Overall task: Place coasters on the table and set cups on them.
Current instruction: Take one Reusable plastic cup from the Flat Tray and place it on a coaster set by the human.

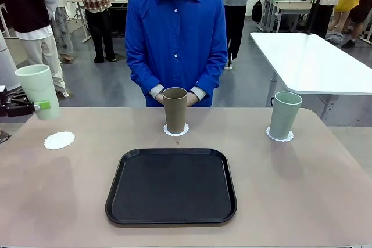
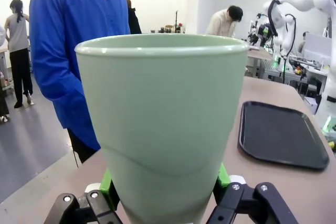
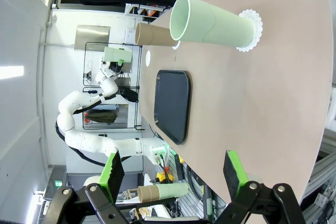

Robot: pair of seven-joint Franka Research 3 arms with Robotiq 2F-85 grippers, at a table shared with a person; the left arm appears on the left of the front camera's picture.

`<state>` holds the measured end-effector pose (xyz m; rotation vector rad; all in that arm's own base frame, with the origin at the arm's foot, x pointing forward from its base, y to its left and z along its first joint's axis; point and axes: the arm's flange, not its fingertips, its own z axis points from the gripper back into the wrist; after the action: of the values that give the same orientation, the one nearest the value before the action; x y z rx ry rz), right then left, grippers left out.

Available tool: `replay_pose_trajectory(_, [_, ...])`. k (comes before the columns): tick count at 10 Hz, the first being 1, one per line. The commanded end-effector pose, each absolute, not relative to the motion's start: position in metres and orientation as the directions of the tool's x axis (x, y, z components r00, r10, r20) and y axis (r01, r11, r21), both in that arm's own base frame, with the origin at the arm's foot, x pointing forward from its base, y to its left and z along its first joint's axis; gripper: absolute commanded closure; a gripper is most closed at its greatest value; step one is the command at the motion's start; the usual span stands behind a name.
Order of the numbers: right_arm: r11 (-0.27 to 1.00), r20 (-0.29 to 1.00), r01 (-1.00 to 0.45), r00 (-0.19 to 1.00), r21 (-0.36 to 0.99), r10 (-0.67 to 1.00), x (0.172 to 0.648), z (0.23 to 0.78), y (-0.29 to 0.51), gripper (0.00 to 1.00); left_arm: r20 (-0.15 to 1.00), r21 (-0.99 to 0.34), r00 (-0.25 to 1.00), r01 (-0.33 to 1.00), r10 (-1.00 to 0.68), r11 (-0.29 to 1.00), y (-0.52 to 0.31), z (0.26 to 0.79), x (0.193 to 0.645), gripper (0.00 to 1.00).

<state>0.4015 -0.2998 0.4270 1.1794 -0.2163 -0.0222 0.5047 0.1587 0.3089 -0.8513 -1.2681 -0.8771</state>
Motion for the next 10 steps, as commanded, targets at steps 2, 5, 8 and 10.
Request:
replay_pose_trajectory(2, [0.389,0.149,-0.086,0.98,0.917,-0.134,0.402,0.428,-0.299,0.0,0.995,0.005,0.037,0.912,-0.095,0.41,0.173,0.291,0.512,0.17])
replay_pose_trajectory(5, [0.389,0.149,-0.086,0.98,0.917,-0.134,0.402,0.428,-0.299,0.0,0.993,0.0,0.039,0.942,-0.109,0.335,0.17,0.263,0.516,0.17])
replay_pose_trajectory(8, [0.389,0.149,-0.086,0.98,0.917,-0.134,0.402,0.428,-0.299,0.0,0.993,-0.049,0.078,0.955,-0.088,0.294,0.168,0.24,0.518,0.17])
replay_pose_trajectory(10, [0.389,0.149,-0.086,0.98,0.917,-0.134,0.402,0.428,-0.299,0.0,0.994,-0.068,0.088,0.961,-0.062,0.269,0.166,0.231,0.517,0.17])
